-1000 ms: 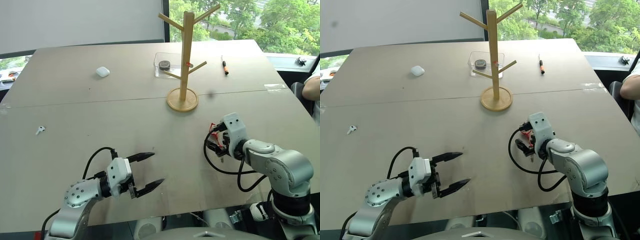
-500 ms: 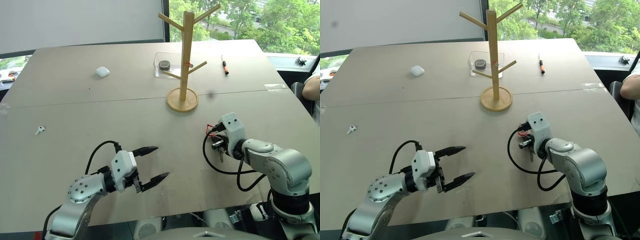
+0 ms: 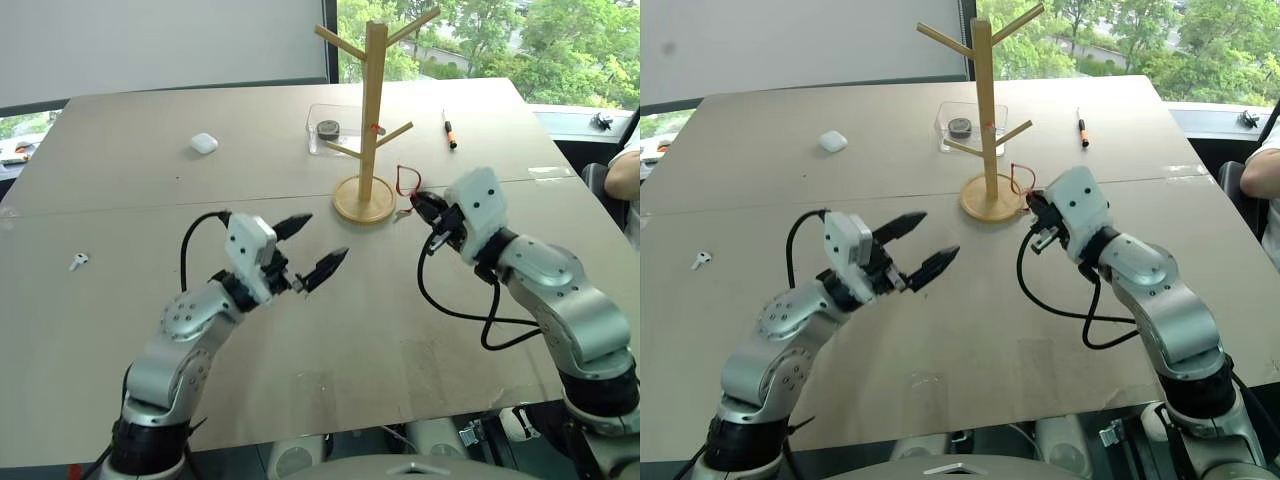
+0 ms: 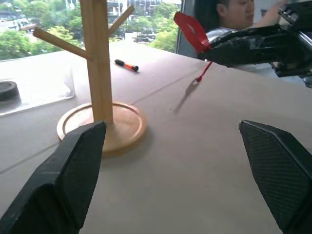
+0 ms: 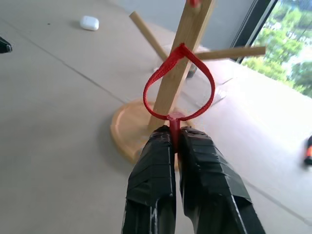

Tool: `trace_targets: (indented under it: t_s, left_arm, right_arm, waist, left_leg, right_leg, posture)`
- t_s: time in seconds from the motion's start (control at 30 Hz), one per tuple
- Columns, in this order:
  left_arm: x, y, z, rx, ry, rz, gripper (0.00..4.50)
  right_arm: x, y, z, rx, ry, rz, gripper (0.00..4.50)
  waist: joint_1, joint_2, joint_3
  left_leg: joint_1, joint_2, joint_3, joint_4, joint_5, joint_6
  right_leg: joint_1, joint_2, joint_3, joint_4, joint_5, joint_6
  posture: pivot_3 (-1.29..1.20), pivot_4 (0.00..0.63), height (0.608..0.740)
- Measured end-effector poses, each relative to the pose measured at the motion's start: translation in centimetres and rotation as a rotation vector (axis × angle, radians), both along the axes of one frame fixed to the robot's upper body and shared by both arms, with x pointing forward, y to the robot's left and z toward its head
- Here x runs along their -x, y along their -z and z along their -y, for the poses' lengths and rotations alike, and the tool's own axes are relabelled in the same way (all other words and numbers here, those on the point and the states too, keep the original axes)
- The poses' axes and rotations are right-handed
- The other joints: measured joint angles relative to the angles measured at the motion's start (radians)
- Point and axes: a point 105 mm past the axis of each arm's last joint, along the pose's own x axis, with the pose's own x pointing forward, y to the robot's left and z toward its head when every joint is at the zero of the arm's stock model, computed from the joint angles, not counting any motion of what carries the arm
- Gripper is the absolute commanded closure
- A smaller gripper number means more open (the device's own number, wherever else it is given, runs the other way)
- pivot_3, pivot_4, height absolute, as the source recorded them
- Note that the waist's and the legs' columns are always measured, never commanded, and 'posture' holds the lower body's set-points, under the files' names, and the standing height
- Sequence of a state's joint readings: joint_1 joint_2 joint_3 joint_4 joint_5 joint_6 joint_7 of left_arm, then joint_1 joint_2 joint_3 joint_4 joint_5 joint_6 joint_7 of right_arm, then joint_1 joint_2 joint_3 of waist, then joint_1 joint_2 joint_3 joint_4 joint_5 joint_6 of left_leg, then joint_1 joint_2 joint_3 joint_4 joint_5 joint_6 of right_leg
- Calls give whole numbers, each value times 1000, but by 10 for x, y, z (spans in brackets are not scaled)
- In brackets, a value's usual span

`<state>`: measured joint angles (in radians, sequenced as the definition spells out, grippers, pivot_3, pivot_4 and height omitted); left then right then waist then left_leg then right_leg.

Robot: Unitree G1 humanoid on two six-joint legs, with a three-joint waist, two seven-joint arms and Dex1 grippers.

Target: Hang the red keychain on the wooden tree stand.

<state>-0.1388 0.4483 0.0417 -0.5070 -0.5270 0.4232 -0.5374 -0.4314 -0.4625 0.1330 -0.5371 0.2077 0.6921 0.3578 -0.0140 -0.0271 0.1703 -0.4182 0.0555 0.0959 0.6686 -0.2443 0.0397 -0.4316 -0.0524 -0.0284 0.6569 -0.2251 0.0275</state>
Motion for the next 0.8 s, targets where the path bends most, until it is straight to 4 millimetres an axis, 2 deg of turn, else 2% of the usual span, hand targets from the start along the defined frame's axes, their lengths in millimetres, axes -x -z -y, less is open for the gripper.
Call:
trace_targets:
  t_s: [0.07, 0.17, 0.3, 0.63, 0.8]
  left_arm:
    - [-8, -12, -1, 31, -32, 6, 0]
    - [-14, -15, -4, 45, -64, -19, 0]
    - [-19, -30, -3, 65, -72, -2, 0]
    - [-21, -33, -4, 66, -77, -3, 0]
    - [-21, -31, -2, 55, -73, -5, 0]
  right_arm:
    - [-11, -19, -3, 14, 18, 105, 4457]
    - [-19, -28, -5, 6, 31, 152, 4457]
    - [-24, -40, -12, -19, 33, 229, 4457]
    - [-21, -51, -24, -49, -6, 324, 4457]
    - [-16, -48, -31, -31, -65, 313, 4457]
  waist:
    - [1, 0, 0]
    - [0, 0, 0]
    - [2, -1, 0]
    - [2, -1, 0]
    - [2, 0, 0]
  left_leg:
    - [0, 0, 0, 0, 0, 0]
    - [0, 0, 0, 0, 0, 0]
    - [0, 0, 1, 0, 0, 0]
    - [0, 0, 1, 0, 1, -1]
    - [0, 0, 1, 0, 1, -1]
  right_leg:
    - [0, 0, 0, 0, 1, -2]
    - [0, 0, 0, 0, 2, -3]
    - [0, 0, 0, 0, 2, -4]
    - [0, 0, 0, 1, 2, -4]
    - [0, 0, 1, 1, 2, -4]
  posture:
    - [0, 150, 740]
    - [0, 150, 740]
    - [0, 150, 740]
    - [0, 150, 740]
    - [0, 150, 740]
